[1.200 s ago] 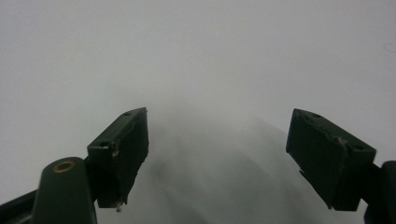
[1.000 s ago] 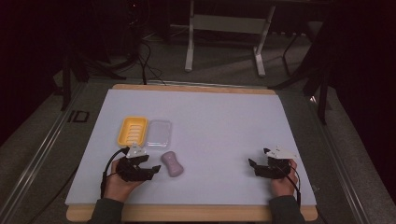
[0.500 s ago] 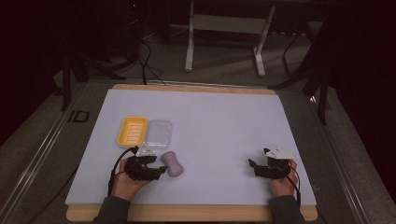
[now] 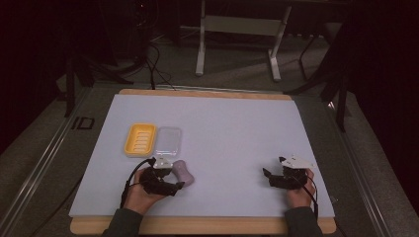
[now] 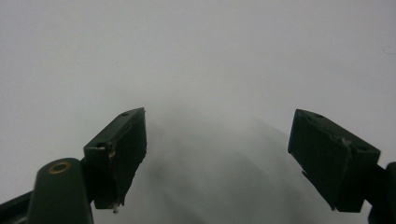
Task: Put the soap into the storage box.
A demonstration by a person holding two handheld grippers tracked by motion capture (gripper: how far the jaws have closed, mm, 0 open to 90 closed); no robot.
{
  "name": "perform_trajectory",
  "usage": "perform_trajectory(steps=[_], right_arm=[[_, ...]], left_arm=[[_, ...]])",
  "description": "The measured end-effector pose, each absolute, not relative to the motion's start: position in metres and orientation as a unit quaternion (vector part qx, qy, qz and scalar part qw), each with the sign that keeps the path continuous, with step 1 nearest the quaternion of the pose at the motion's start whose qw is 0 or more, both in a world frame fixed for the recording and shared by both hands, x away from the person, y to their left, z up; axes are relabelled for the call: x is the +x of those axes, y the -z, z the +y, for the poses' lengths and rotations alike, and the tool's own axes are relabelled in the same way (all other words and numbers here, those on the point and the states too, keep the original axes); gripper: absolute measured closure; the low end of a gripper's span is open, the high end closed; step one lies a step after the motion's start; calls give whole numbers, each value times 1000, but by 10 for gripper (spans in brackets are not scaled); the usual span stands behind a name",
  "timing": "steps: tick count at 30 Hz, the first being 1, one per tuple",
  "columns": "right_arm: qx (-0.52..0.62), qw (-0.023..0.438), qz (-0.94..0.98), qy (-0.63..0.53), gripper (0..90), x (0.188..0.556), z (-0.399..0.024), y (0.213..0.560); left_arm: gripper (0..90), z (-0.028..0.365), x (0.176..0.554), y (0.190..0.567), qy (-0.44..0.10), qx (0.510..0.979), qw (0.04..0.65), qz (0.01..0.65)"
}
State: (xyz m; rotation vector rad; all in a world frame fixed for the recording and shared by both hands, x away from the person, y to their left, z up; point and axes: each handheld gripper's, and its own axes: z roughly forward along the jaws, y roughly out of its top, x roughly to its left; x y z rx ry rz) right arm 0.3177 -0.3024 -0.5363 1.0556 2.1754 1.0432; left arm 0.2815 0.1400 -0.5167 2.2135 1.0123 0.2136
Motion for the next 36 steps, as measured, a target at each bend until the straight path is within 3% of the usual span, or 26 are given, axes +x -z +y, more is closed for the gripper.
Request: perform_trajectory(steps=[22, 36], right_arm=[[383, 251, 801, -385, 191, 317, -302, 536], [382, 251, 802, -383, 191, 317, -301, 537]], left_arm=[[186, 118, 305, 510, -41, 869, 327, 369], [351, 85, 329, 508, -52, 893, 252, 369]])
